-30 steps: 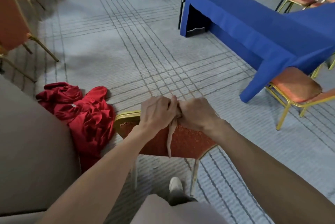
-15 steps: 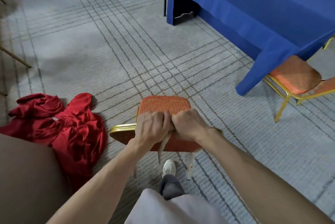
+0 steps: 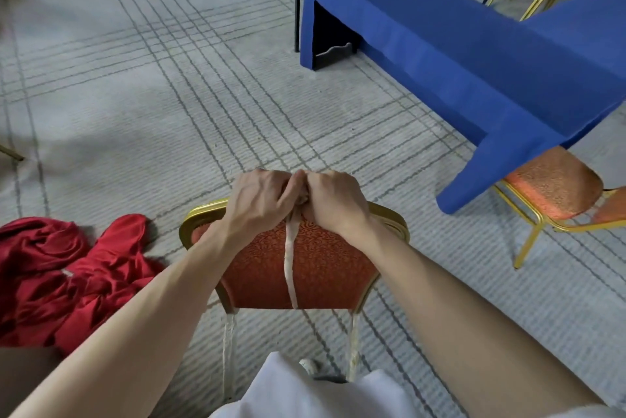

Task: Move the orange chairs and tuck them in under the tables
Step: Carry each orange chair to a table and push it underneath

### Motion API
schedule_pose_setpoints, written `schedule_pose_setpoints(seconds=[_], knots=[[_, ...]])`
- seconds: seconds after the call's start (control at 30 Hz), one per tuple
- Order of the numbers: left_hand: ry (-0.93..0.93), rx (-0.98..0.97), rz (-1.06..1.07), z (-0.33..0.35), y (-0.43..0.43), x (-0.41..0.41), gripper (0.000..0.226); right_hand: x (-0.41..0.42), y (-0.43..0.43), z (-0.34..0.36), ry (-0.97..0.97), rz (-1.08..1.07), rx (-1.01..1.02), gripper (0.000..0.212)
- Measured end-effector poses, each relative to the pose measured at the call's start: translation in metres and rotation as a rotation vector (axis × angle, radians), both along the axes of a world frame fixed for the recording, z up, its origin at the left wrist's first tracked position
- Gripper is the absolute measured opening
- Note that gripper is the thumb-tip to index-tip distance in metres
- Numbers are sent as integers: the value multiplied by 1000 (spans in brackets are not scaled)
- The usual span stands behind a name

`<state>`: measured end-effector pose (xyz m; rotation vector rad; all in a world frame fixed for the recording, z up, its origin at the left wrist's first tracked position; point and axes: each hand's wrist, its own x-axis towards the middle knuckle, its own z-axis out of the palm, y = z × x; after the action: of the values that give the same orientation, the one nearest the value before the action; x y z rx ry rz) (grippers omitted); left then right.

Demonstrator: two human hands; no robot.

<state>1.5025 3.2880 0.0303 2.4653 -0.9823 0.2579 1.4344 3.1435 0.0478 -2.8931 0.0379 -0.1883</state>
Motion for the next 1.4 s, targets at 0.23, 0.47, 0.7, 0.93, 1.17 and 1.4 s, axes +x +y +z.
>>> schedule_pose_setpoints(seconds=[0.23, 0.47, 0.7, 0.93, 1.17, 1.4], knots=[[-26, 45, 89, 4, -48, 76, 61, 82, -45, -1, 13, -30, 49, 17], [-6, 121, 226, -4, -122, 186, 60, 198, -107, -6, 130, -99, 127, 18], [154, 115, 133, -6, -191, 280, 62, 287, -174, 8, 374, -129, 182, 17], [144, 99, -221, 9, -291, 312, 52, 293, -254, 35, 489, -392, 138, 13], [107, 47, -443, 22, -349, 327, 51, 277, -288, 61, 303, -518, -66, 21], [-134, -83, -717, -21, -380, 338, 51, 265, -302, 6, 327, -560, -112, 25]])
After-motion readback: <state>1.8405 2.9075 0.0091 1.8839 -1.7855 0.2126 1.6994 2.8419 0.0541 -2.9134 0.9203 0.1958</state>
